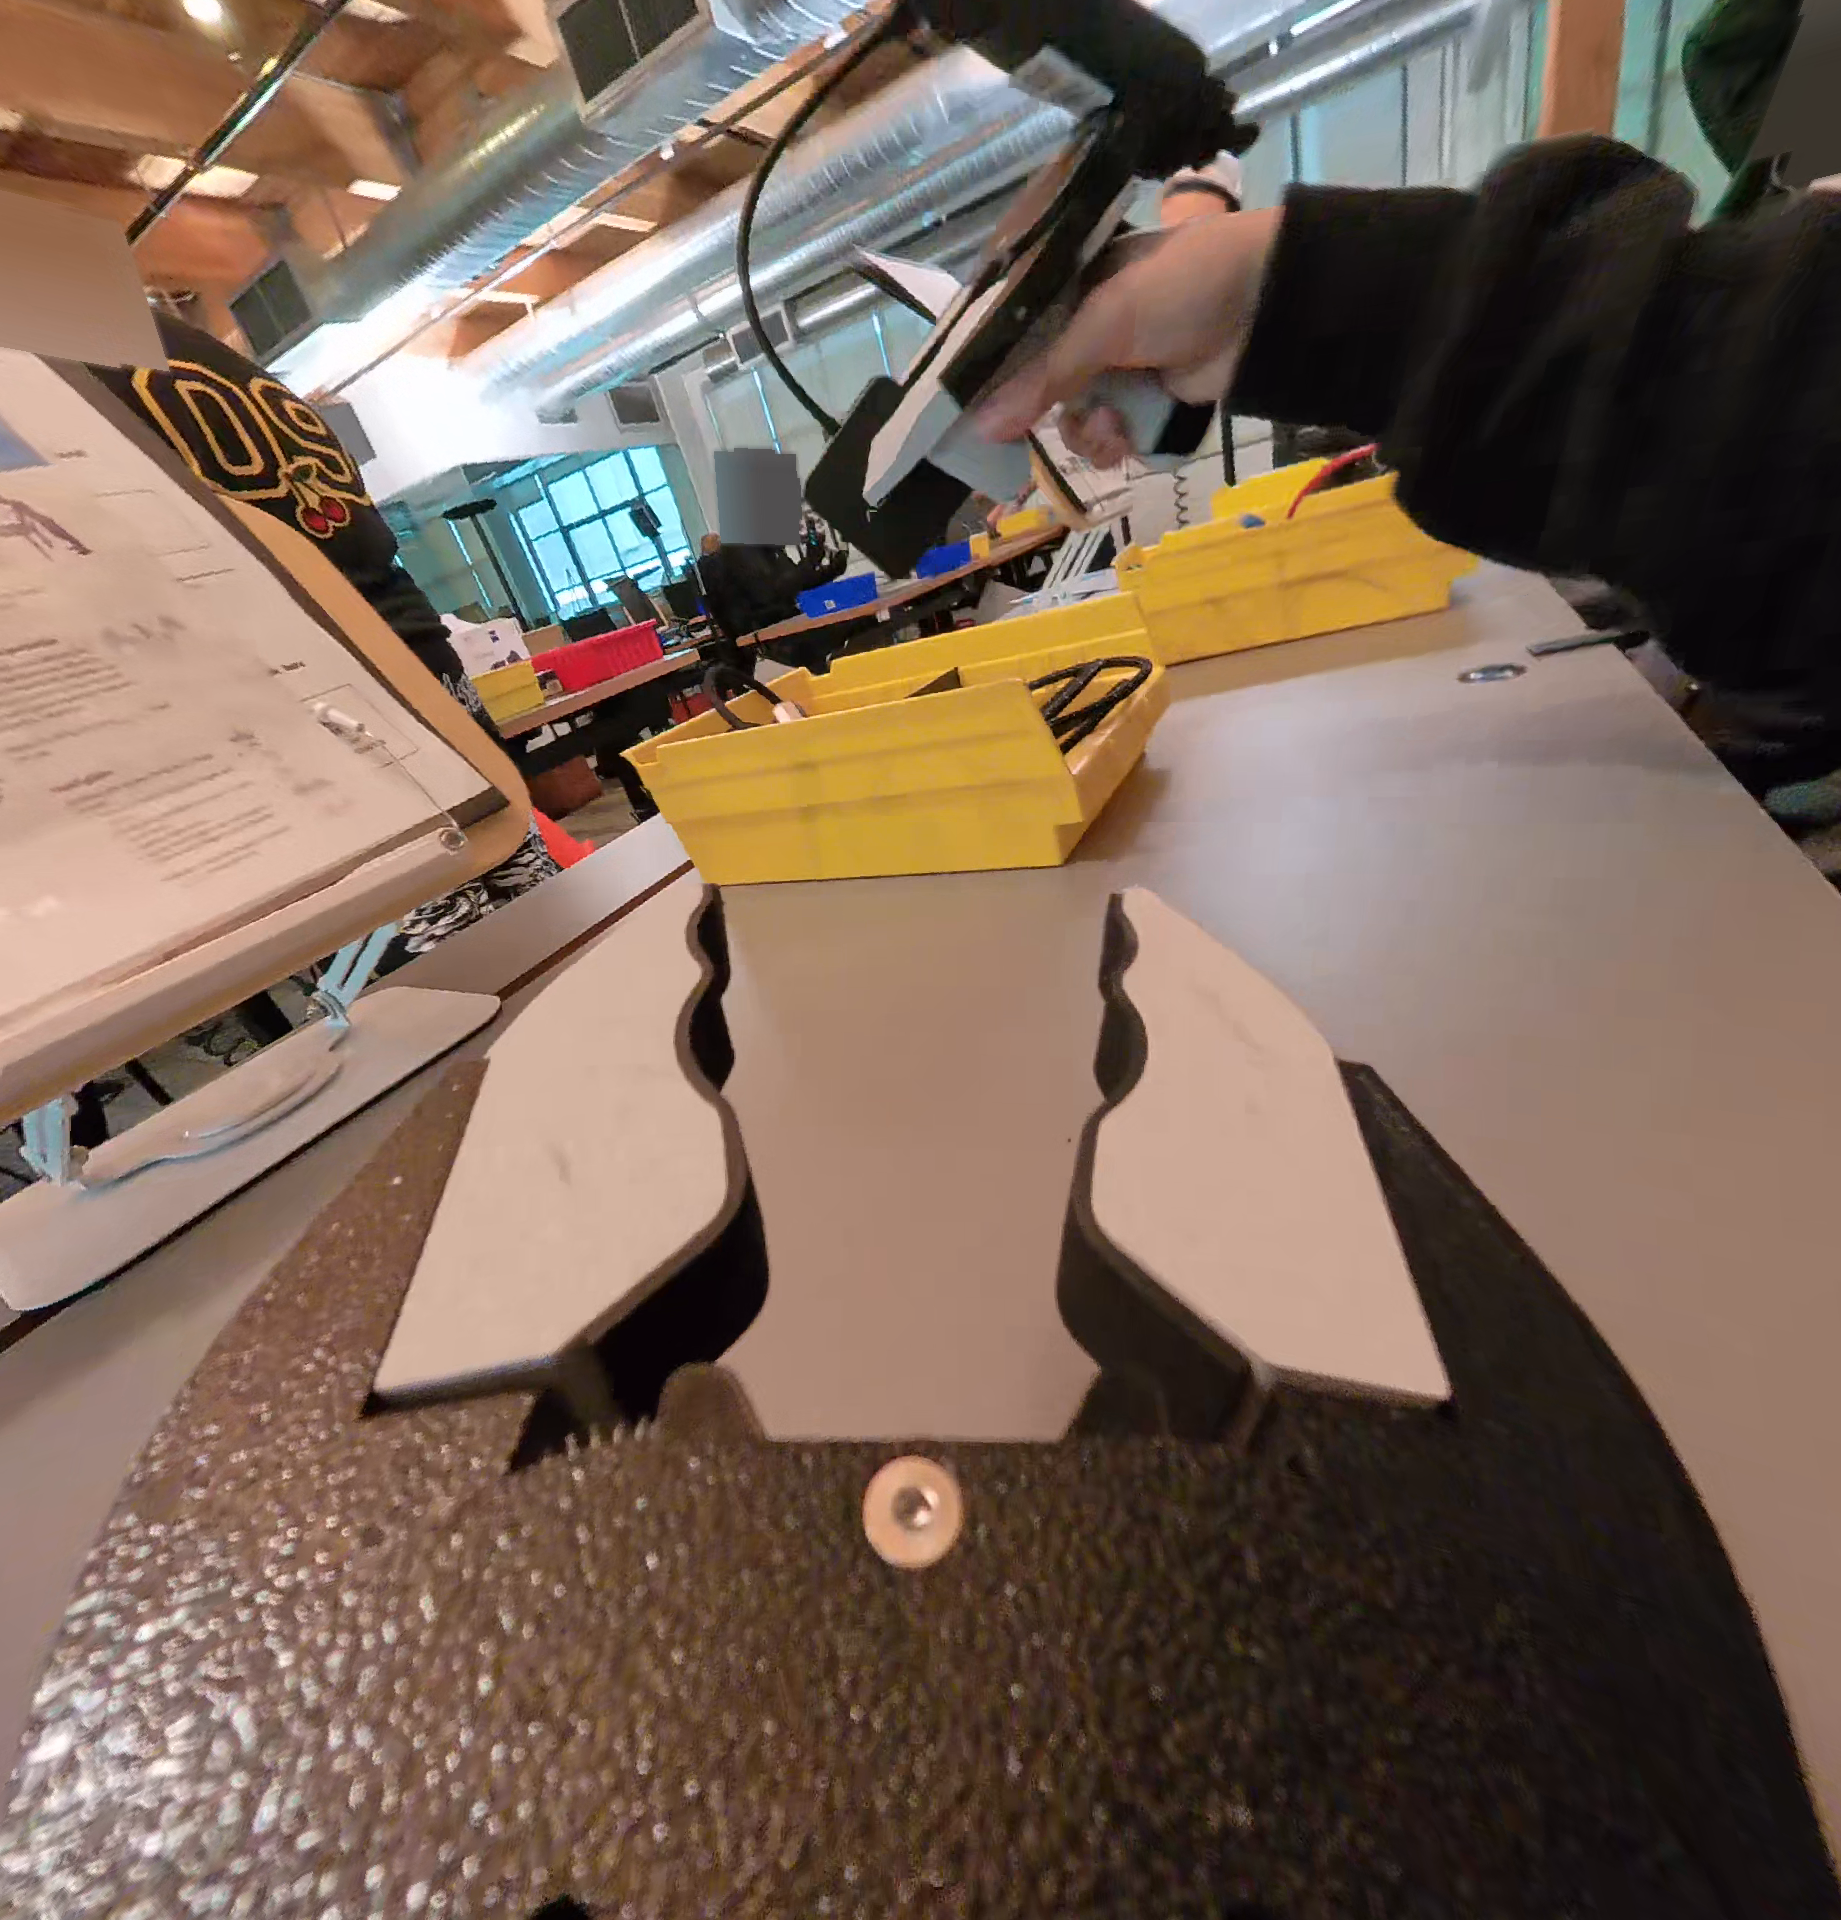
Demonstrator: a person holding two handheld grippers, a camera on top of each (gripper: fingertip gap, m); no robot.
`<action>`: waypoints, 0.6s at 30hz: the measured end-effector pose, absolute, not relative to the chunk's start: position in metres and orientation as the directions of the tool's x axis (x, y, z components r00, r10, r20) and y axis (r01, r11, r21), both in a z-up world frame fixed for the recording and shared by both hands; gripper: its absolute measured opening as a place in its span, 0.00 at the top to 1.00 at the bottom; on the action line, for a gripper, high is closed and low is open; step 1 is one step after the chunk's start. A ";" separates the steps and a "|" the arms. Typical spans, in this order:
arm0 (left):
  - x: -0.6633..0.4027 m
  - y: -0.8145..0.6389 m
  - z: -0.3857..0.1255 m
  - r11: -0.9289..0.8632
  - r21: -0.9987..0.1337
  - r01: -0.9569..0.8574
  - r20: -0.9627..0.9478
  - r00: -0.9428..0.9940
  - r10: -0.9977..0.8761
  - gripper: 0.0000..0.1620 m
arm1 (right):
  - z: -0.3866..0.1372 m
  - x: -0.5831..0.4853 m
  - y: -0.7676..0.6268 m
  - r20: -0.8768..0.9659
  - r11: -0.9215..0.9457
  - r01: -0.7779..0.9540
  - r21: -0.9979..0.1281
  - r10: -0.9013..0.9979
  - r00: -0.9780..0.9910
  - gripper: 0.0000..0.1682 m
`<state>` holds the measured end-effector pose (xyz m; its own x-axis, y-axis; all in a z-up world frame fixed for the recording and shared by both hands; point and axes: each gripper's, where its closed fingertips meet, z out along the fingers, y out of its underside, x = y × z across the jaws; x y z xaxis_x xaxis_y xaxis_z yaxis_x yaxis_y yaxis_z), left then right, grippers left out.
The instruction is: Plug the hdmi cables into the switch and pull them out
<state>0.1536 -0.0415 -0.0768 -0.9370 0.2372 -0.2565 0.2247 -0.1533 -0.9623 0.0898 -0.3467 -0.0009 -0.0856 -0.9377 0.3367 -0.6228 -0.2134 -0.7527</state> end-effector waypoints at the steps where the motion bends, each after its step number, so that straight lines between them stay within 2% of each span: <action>1: 0.154 -0.042 -0.078 -0.149 -0.964 0.219 -0.250 -0.939 0.237 0.59 | -0.002 0.086 -0.381 0.475 -0.305 -0.702 -0.644 -0.878 -0.055 0.92; 2: 0.155 -0.043 -0.079 -0.139 -0.966 0.220 -0.248 -0.939 0.238 0.59 | -0.007 0.081 -0.413 0.580 -0.348 -0.787 -0.510 -0.814 -0.016 0.91; 4: 0.156 -0.044 -0.083 -0.120 -0.965 0.233 -0.255 -0.939 0.231 0.60 | -0.024 0.073 -0.458 0.659 -0.336 -0.898 -0.283 -0.749 0.072 0.91; 6: 0.156 -0.043 -0.083 -0.121 -0.965 0.234 -0.257 -0.938 0.233 0.62 | -0.048 0.071 -0.472 0.601 -0.290 -0.940 -0.179 -0.789 0.129 0.92; 8: 0.155 -0.042 -0.082 -0.133 -0.965 0.225 -0.252 -0.936 0.244 0.71 | -0.065 0.071 -0.478 0.568 -0.259 -0.963 -0.079 -0.805 0.170 0.91; 9: 0.155 -0.041 -0.081 -0.136 -0.968 0.213 -0.241 -0.938 0.248 0.72 | -0.072 0.070 -0.476 0.534 -0.258 -0.966 -0.022 -0.820 0.207 0.91; 11: 0.156 -0.039 -0.080 -0.138 -0.973 0.186 -0.216 -0.942 0.257 0.71 | -0.081 0.071 -0.469 0.453 -0.269 -0.962 0.051 -0.852 0.262 0.92; 14: 0.153 -0.036 -0.079 -0.127 -0.982 0.140 -0.173 -0.938 0.302 0.71 | -0.085 0.074 -0.475 0.393 -0.286 -0.952 0.104 -0.868 0.304 0.91; 18: 0.149 -0.034 -0.077 -0.134 -0.983 0.122 -0.161 -0.929 0.334 0.70 | -0.093 0.080 -0.476 0.335 -0.361 -0.929 0.082 -0.868 0.366 0.91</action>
